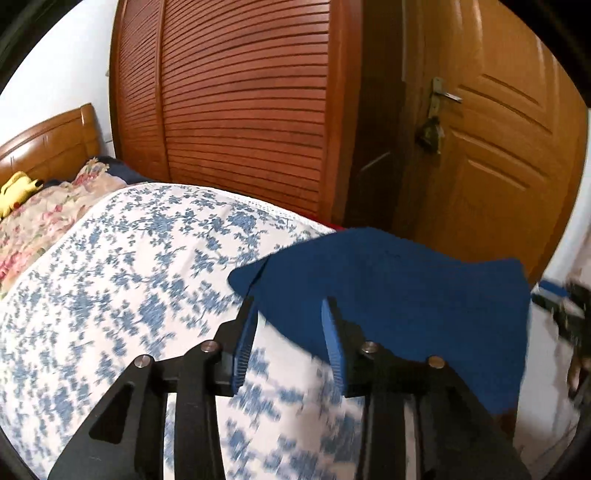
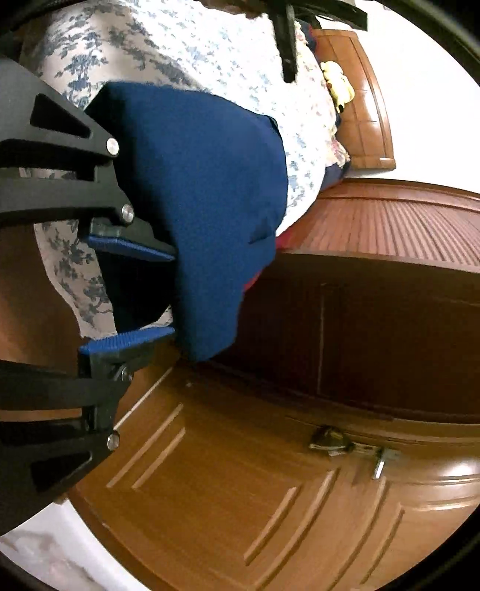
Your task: Fold large clothes
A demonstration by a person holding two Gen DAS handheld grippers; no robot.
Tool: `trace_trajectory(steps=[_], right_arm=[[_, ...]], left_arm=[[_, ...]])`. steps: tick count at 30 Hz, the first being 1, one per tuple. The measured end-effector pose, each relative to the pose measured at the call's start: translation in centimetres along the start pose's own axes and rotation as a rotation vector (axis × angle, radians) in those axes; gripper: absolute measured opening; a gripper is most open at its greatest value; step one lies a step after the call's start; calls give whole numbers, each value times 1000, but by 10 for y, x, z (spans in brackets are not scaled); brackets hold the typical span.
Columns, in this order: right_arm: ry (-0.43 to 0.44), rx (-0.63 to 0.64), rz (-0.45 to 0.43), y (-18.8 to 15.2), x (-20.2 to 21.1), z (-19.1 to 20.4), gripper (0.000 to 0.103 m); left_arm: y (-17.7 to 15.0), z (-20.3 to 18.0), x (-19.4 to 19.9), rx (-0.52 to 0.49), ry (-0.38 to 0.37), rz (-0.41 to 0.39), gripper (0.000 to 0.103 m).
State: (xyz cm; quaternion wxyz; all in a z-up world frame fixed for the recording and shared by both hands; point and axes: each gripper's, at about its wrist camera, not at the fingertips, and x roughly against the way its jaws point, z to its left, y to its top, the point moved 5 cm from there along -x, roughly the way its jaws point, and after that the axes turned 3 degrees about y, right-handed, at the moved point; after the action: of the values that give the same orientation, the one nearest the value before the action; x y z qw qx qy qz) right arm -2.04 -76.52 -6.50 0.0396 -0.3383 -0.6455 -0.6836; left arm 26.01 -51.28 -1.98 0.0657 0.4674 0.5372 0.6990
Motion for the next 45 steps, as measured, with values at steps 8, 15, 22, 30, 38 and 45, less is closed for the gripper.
trace_trajectory(steps=[8,15,22,30,38,45], right_arm=[[77,34,-54,2,35,49,52],[213,73,-66,1,53,114,68],[386,114,-56,-10,69,193,79],[573,167,-68,-22,102,282,84],[707,222,-88,-33,144,331,84],[762,251,-104,-42,156,358,84]], left_arm=[[-36,20,68,13,-5,-23,76],[-68,47,132,73,74,-42,79],[-114,79,188,134,194,-52,79],[-176,127,259,211,374,-61,79],[-232,161,333,347,498,-74,79],[-268,171,385,405,585,-81,79]])
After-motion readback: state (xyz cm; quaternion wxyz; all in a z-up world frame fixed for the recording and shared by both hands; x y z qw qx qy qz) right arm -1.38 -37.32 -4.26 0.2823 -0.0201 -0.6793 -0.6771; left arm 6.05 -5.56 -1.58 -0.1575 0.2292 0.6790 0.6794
